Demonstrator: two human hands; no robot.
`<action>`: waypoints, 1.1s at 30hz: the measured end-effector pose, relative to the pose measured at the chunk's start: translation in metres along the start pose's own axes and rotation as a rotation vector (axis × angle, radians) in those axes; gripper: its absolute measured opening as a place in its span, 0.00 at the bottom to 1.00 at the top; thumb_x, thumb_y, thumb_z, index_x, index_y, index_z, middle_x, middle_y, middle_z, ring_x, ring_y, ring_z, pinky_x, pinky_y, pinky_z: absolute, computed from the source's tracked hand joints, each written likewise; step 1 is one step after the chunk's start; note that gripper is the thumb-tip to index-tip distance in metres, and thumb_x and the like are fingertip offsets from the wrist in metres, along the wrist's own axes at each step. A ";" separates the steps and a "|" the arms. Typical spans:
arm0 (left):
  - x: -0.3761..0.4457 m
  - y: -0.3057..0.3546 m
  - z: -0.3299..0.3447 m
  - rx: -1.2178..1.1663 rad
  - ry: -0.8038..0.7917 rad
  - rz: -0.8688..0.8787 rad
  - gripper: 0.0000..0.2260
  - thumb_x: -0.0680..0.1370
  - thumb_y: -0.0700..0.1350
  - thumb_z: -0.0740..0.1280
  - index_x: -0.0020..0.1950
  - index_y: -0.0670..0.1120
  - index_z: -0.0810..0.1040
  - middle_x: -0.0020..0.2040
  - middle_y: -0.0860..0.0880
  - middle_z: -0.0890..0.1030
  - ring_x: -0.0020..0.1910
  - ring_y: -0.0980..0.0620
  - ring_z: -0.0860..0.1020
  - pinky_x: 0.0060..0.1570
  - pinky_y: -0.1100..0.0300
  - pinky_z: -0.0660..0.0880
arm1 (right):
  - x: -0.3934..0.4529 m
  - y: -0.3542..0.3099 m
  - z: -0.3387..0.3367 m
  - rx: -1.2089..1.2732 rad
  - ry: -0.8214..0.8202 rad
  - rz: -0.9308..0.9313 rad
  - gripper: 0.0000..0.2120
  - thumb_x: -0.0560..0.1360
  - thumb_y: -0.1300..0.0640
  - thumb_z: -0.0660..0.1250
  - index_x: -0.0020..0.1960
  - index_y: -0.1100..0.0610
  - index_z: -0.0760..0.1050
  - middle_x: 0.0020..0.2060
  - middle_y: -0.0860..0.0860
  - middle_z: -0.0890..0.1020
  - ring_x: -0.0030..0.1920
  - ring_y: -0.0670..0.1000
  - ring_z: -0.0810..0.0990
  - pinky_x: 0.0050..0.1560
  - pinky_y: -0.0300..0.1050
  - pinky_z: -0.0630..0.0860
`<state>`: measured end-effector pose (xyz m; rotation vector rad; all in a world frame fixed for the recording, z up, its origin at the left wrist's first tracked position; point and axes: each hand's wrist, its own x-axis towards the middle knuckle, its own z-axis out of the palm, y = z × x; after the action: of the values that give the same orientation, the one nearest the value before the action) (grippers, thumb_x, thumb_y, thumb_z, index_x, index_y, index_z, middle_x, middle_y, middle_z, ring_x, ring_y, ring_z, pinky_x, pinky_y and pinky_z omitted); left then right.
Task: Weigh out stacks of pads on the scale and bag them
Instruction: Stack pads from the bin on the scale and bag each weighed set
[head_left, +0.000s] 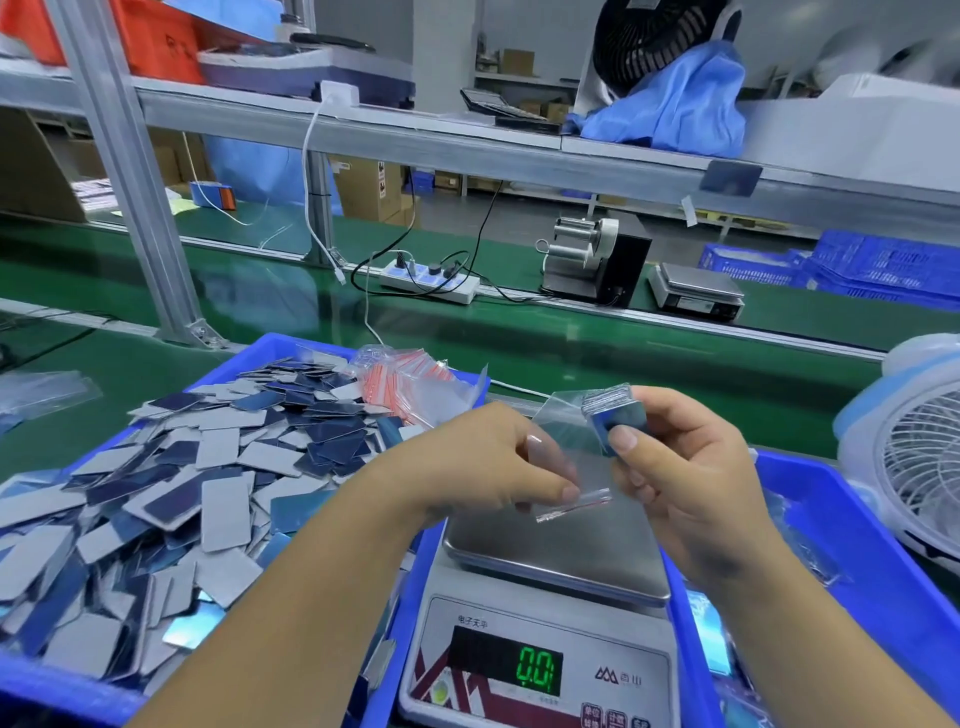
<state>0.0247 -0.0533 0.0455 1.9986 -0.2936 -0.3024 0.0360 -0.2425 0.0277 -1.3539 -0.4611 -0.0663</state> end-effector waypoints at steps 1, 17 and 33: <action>0.000 0.001 0.001 0.021 -0.004 -0.006 0.05 0.74 0.43 0.75 0.40 0.53 0.86 0.31 0.57 0.81 0.28 0.63 0.75 0.29 0.72 0.68 | 0.000 0.000 0.000 0.002 -0.002 -0.008 0.12 0.68 0.62 0.70 0.47 0.50 0.84 0.35 0.49 0.81 0.27 0.46 0.68 0.28 0.37 0.66; -0.006 -0.009 -0.003 -0.528 0.171 0.072 0.16 0.80 0.47 0.68 0.32 0.50 0.77 0.27 0.56 0.70 0.23 0.60 0.61 0.22 0.70 0.59 | -0.001 0.004 0.003 0.088 0.071 0.085 0.09 0.68 0.62 0.70 0.47 0.55 0.83 0.32 0.49 0.76 0.25 0.47 0.65 0.26 0.36 0.64; -0.002 -0.016 0.000 -0.673 0.212 0.078 0.08 0.70 0.44 0.75 0.45 0.41 0.83 0.32 0.51 0.75 0.30 0.56 0.69 0.25 0.68 0.65 | -0.003 0.004 0.006 0.059 0.060 0.137 0.09 0.66 0.61 0.71 0.46 0.55 0.83 0.32 0.54 0.73 0.26 0.48 0.63 0.26 0.38 0.63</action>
<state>0.0240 -0.0455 0.0310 1.3359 -0.1102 -0.1126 0.0328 -0.2362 0.0234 -1.3184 -0.3168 0.0189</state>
